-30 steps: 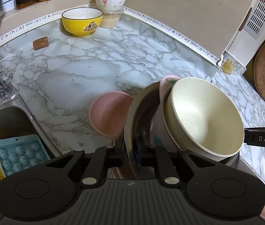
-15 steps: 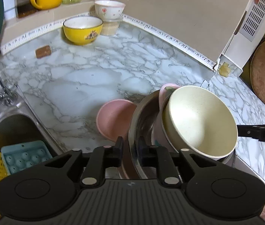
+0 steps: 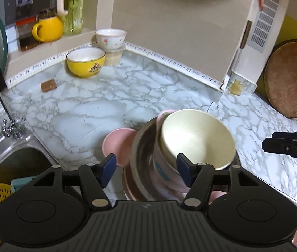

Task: Organize plates and bowls

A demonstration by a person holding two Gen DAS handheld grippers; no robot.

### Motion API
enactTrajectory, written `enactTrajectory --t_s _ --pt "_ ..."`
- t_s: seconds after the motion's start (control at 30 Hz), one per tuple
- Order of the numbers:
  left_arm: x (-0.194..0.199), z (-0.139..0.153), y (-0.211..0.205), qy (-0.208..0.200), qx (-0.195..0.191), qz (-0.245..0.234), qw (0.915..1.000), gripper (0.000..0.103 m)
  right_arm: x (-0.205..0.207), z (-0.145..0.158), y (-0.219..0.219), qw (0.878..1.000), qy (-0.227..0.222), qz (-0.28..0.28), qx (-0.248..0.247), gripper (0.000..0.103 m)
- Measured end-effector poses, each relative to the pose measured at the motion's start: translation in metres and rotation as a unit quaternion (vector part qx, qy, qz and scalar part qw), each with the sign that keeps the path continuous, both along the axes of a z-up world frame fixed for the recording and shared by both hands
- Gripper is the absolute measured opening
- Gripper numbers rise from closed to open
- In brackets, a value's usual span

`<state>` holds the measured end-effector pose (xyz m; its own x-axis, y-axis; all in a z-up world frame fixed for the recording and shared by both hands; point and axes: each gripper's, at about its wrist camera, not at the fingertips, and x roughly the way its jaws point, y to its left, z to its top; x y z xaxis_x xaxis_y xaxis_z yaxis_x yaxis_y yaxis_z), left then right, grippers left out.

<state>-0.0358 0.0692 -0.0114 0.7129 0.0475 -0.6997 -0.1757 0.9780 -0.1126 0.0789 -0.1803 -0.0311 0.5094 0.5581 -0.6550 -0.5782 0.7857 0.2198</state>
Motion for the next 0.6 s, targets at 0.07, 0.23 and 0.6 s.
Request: enactTrajectory --t_s 0.07,0.23,0.6 --pt "-0.005 0.005 -0.006 -0.011 0.006 -0.006 0.9999 0.069 -0.01 0.006 -0.001 1.0 -0.014 0.01 0.006 0.076" --pt "-0.018 0.015 -0.024 -0.031 0.015 -0.02 0.9992 0.071 -0.034 0.018 -0.003 0.998 -0.049 0.018 0.023 0.089" --pt "-0.04 0.02 -0.049 -0.049 0.004 -0.038 0.998 0.086 -0.075 0.024 -0.011 0.993 -0.11 0.005 0.051 0.103"
